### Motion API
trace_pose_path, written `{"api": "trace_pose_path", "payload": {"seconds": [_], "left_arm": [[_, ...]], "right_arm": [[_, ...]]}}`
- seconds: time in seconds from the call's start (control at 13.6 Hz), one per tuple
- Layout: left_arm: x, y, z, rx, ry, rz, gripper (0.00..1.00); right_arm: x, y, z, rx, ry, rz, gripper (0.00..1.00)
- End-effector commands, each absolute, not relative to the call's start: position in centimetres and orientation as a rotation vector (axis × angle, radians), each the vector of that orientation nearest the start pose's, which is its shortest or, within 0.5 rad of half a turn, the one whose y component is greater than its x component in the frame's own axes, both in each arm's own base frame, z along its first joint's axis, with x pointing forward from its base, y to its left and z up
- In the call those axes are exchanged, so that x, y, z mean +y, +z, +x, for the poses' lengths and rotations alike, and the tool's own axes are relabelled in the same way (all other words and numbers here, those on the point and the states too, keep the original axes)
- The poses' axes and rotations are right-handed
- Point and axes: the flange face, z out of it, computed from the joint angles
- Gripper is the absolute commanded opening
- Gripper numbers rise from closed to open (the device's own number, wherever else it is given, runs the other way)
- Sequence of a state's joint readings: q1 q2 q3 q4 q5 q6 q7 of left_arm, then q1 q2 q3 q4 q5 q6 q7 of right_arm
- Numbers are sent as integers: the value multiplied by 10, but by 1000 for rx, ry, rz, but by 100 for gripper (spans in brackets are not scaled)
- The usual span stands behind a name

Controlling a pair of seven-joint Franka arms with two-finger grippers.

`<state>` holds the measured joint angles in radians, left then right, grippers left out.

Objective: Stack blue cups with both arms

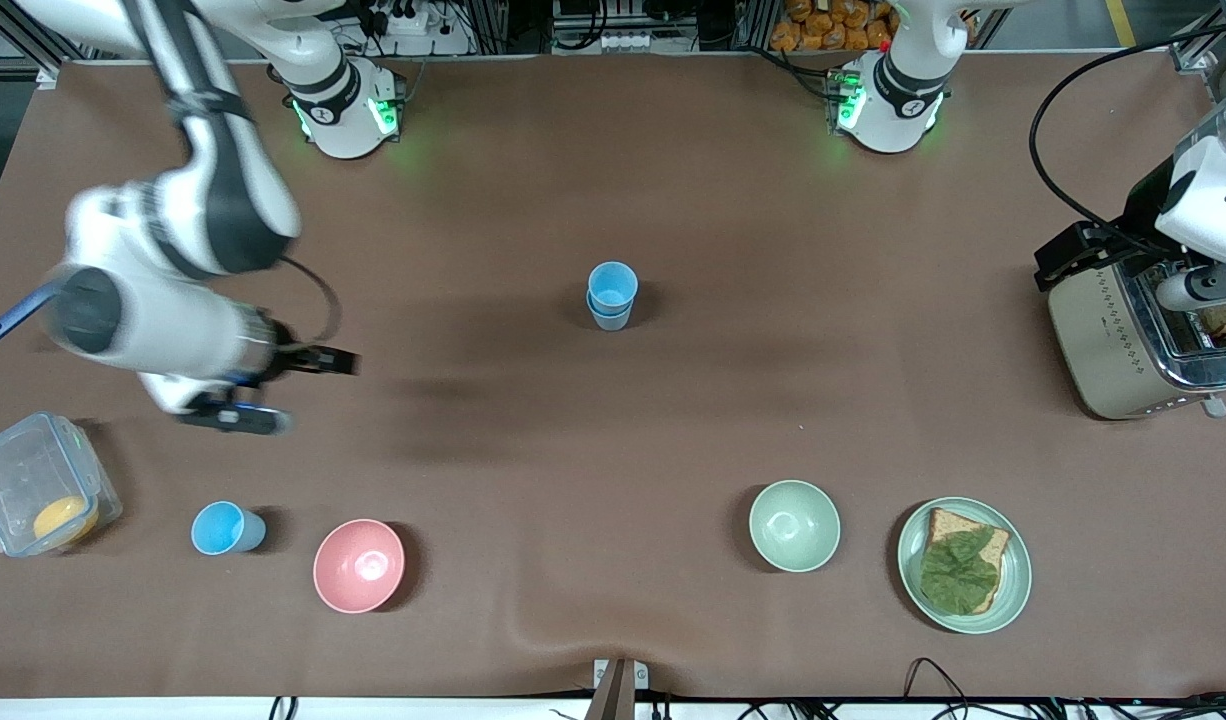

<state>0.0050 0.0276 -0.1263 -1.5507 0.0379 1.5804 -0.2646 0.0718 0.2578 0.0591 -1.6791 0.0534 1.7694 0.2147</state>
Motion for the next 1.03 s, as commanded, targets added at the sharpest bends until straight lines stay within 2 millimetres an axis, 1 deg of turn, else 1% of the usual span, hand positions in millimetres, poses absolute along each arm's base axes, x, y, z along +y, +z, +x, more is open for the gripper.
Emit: {"api": "trace_pose_path", "payload": {"seconds": [0.0, 0.07, 0.15, 0.29, 0.37, 0.51, 0.66, 0.73, 0.88, 0.95], "left_arm": [[-66, 625, 555, -147, 14, -3119, 100], [-64, 626, 555, -116, 14, -3120, 100], [-63, 626, 554, -75, 22, -3119, 100], [-63, 629, 554, -54, 22, -3120, 100], [-62, 630, 554, -54, 22, -3120, 100], [-63, 628, 553, -49, 40, -3117, 100], [-63, 628, 553, -49, 43, -3118, 100], [-63, 627, 553, -49, 46, -3120, 100], [-62, 628, 553, -51, 48, -3118, 100], [-62, 628, 553, -54, 48, -3116, 100]], "right_arm": [[47, 509, 582, 37, 167, -3135, 100], [39, 530, 574, 14, 130, -3143, 100], [35, 552, 564, -10, 96, -3155, 100], [29, 576, 550, -51, 122, -3165, 100], [25, 593, 548, -57, 113, -3165, 100], [17, 615, 545, -91, 107, -3161, 100], [13, 621, 544, -84, 97, -3158, 100], [13, 622, 544, -79, 94, -3152, 100], [14, 630, 546, -74, 65, -3147, 100], [14, 630, 546, -60, 65, -3147, 100]]}}
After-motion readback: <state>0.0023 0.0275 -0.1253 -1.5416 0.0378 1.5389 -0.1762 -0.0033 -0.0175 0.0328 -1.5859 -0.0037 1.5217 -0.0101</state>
